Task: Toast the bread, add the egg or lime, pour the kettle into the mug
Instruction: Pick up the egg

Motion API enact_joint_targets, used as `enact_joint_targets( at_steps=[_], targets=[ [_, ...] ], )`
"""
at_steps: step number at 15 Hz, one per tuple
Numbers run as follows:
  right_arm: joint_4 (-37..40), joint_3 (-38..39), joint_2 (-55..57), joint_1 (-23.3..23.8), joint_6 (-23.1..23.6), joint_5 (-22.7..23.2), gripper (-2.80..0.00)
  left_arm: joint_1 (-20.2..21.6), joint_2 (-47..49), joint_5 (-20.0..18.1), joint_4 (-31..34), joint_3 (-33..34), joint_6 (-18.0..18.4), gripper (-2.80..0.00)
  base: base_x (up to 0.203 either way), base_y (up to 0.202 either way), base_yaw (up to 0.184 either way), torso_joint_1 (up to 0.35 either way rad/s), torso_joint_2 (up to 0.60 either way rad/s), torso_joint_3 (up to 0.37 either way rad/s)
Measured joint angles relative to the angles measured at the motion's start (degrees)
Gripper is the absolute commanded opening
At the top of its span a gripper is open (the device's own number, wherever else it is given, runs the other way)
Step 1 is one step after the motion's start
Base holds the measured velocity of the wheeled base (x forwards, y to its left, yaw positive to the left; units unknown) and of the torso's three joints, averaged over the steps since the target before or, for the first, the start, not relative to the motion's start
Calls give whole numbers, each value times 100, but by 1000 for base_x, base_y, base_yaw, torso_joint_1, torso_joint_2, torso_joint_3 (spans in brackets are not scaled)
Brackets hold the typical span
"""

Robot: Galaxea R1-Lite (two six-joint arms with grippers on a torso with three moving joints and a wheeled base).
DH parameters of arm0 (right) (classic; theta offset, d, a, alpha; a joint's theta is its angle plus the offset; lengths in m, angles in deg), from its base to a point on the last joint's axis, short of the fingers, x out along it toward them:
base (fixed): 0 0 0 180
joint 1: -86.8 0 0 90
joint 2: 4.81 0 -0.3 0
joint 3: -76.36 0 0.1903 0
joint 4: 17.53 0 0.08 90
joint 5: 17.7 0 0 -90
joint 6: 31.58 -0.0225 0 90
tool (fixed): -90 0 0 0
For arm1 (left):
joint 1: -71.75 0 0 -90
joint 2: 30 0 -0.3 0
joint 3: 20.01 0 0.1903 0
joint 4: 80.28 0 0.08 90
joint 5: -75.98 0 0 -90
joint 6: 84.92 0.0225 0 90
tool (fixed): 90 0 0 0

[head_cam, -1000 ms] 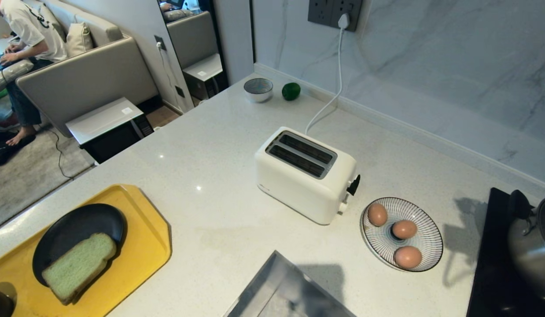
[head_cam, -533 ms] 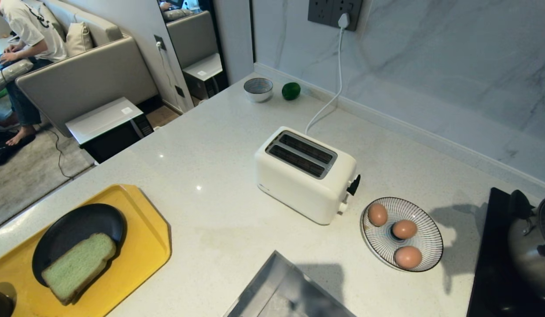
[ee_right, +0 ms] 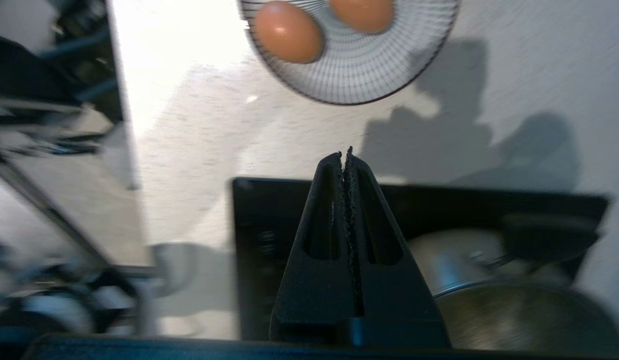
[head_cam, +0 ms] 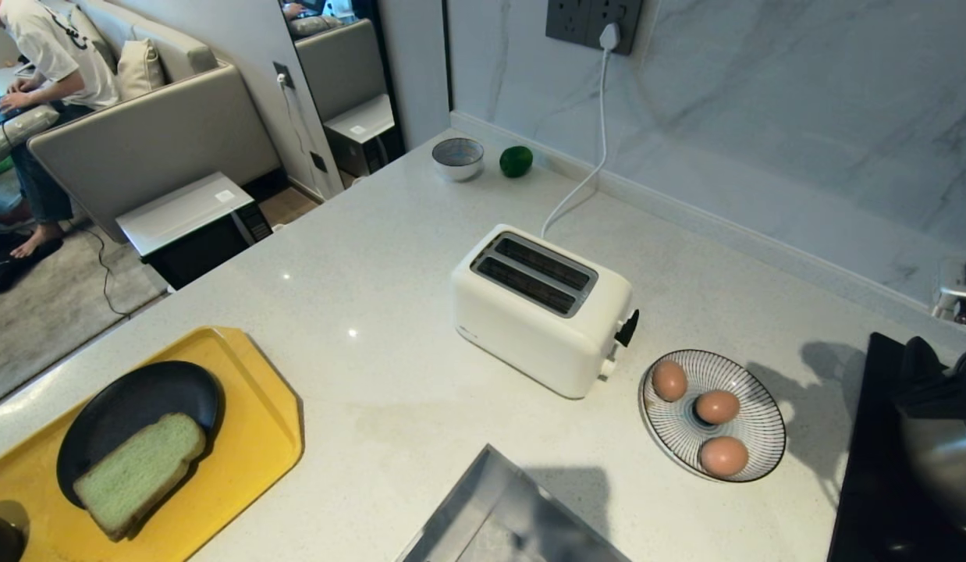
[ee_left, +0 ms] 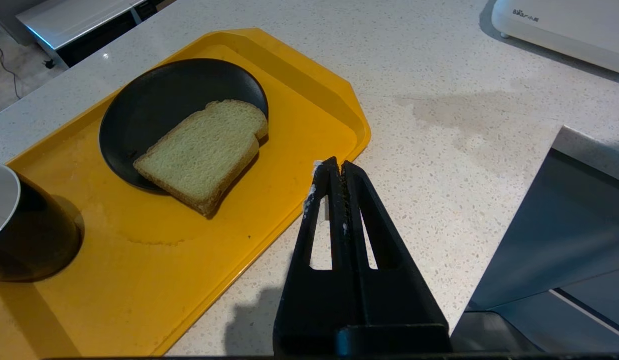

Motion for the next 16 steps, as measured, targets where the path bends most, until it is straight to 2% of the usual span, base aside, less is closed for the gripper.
enact_joint_targets(
  at_steps=[2,3,5,6,11,13,16],
  targets=[
    [-306,8,238,333,1025,216,-280,-1,0,0,-1,0,0,-280,0,0,0,0,0,0],
    [-291,19,288,408,1186,209,-280,-2,0,0,-1,0,0,-280,0,0,0,0,0,0],
    [-267,199,325,460,1029,181,-280,-2,0,-2,-3,0,4,-280,0,0,0,0,0,0],
    [-346,315,343,471,1184,205,-280,0,0,-2,-1,0,3,-280,0,0,0,0,0,0],
    [-1513,805,605,544,3125,388,-280,-2,0,2,-1,0,0,-280,0,0,0,0,0,0],
    [-1789,813,755,460,3368,356,-280,-2,0,0,-1,0,0,-280,0,0,0,0,0,0],
    [-2121,758,1019,393,3428,293,-280,-2,0,-2,-1,0,3,-280,0,0,0,0,0,0]
  ],
)
